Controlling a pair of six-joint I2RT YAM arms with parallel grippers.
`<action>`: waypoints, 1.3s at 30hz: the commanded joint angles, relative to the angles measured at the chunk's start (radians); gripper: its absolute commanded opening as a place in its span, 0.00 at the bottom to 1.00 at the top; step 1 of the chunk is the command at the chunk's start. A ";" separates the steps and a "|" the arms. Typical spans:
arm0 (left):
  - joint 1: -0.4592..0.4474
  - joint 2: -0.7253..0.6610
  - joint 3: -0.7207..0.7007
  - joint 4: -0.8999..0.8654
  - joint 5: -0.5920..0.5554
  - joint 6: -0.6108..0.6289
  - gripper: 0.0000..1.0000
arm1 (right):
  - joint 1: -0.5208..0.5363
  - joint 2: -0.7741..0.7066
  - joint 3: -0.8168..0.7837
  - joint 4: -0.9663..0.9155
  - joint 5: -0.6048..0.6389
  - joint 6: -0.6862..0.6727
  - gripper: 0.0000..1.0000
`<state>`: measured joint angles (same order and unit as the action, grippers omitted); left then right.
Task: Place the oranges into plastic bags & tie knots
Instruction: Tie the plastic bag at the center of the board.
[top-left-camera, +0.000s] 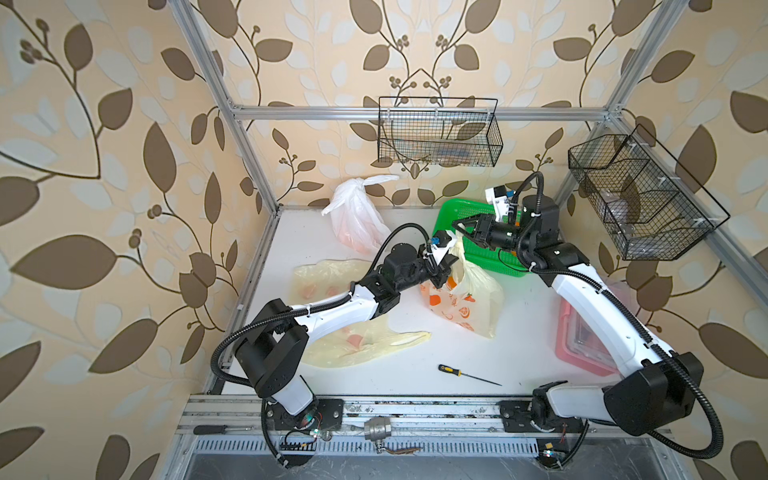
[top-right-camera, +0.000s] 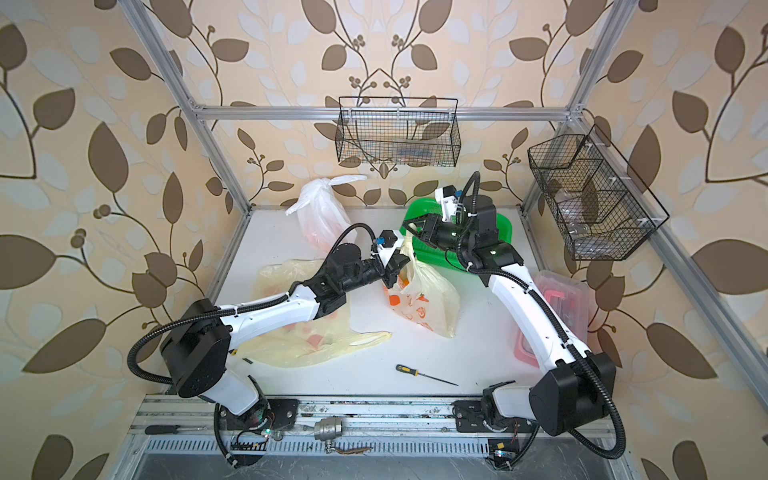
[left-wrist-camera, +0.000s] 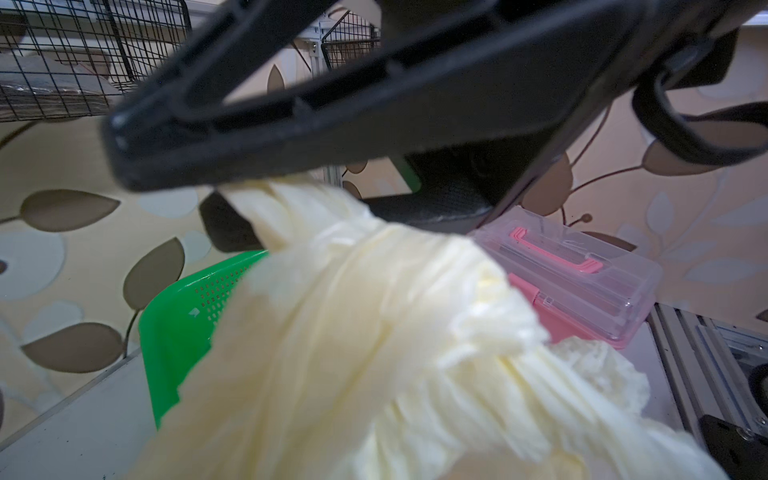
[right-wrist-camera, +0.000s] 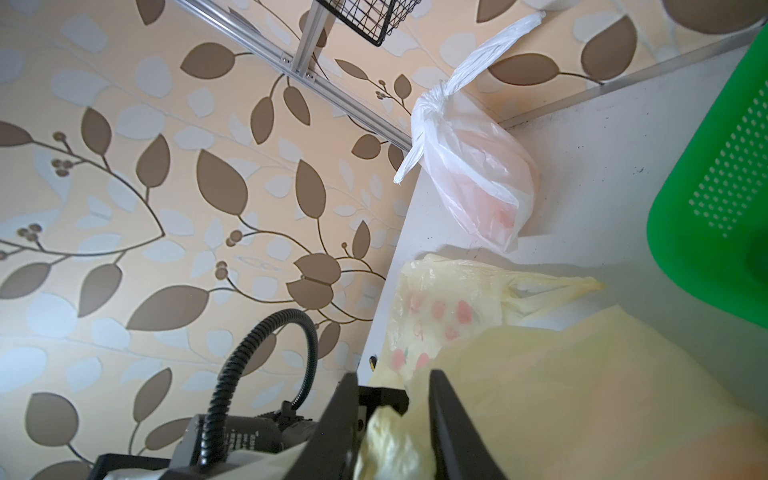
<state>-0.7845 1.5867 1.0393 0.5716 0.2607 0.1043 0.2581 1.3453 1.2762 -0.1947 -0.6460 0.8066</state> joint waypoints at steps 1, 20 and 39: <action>0.001 -0.049 0.002 0.032 0.002 0.017 0.00 | 0.005 0.006 0.037 -0.005 -0.005 -0.005 0.19; 0.013 -0.244 0.097 -0.605 -0.731 -0.414 0.00 | 0.092 -0.033 0.040 -0.272 0.853 -0.637 0.00; 0.021 -0.400 -0.033 -0.579 -0.199 -0.412 0.00 | 0.040 -0.076 -0.030 -0.068 0.394 -0.620 0.00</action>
<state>-0.7895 1.2083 0.9638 -0.0296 -0.0822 -0.3504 0.3065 1.3121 1.2648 -0.3920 -0.0986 0.2115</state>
